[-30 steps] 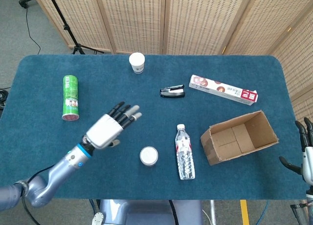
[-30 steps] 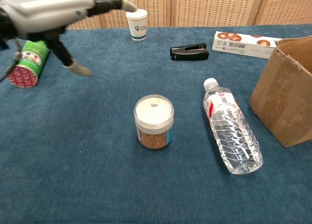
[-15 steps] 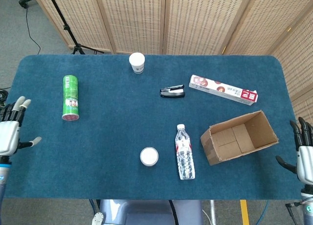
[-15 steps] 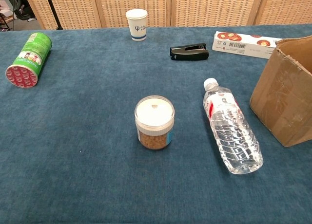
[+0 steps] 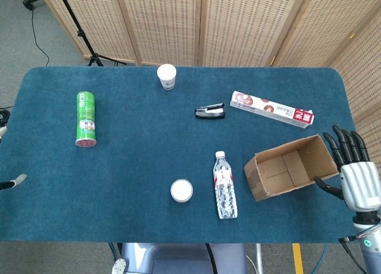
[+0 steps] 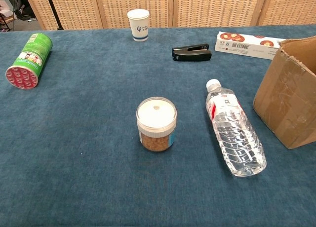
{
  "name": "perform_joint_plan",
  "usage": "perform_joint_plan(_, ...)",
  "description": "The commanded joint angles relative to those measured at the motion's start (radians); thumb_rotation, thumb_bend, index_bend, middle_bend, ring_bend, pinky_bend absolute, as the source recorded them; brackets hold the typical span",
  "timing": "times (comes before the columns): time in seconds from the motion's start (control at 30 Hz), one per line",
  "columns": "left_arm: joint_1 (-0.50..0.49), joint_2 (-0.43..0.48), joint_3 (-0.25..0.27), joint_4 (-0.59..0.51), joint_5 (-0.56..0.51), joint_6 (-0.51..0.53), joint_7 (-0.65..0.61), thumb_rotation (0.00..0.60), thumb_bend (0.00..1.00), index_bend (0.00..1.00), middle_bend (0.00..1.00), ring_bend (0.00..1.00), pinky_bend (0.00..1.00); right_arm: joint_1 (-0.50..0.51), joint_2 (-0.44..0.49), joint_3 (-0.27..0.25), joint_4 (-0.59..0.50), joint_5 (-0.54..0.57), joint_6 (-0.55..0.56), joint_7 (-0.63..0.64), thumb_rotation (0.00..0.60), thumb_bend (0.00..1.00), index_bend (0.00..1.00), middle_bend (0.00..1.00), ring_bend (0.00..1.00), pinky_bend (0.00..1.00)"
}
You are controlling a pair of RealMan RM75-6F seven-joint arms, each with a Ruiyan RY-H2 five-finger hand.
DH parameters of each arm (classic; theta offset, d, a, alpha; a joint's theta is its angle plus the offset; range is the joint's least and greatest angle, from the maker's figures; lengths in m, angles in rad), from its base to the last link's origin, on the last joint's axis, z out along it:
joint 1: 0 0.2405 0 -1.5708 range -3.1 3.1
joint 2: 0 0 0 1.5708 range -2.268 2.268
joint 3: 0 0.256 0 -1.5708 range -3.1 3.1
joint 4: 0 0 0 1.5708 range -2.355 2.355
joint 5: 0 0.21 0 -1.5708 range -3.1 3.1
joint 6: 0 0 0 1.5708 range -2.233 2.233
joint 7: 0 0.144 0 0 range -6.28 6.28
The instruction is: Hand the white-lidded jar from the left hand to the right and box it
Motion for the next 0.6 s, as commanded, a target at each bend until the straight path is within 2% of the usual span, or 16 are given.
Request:
perform_joint_plan(0.03, 0.013, 0.006, 0.003, -0.007, 0.026, 0.005, -0.001, 0.600, 0.00, 0.00, 0.00, 0.00, 0.00, 0.121, 0.079, 0.031, -0.129, -0.055, -0.146, -0.001, 0.600, 0.00, 0.02, 0.00, 0.00, 0.01)
perform_joint_plan(0.17, 0.023, 0.007, -0.004, -0.010, 0.040, 0.009, -0.002, 0.600, 0.00, 0.00, 0.00, 0.00, 0.00, 0.212, 0.128, 0.001, -0.271, -0.087, -0.325, 0.023, 0.600, 0.00, 0.02, 0.00, 0.00, 0.01)
perform_joint_plan(0.27, 0.028, 0.011, -0.001, -0.013, 0.059, 0.006, -0.003, 0.600, 0.00, 0.00, 0.00, 0.00, 0.00, 0.293, 0.107, -0.002, -0.311, -0.084, -0.462, -0.048, 0.600, 0.00, 0.02, 0.00, 0.00, 0.01)
perform_joint_plan(0.4, 0.040, 0.015, -0.001, -0.015, 0.082, 0.012, -0.007, 0.600, 0.00, 0.00, 0.00, 0.00, 0.00, 0.416, -0.036, 0.015, -0.304, 0.065, -0.650, -0.254, 0.600, 0.00, 0.02, 0.00, 0.00, 0.01)
perform_joint_plan(0.6, 0.059, 0.023, -0.005, -0.011, 0.111, 0.031, -0.036, 0.600, 0.00, 0.00, 0.00, 0.00, 0.00, 0.524, -0.236, 0.010, -0.249, 0.277, -0.726, -0.526, 0.600, 0.00, 0.02, 0.00, 0.00, 0.01)
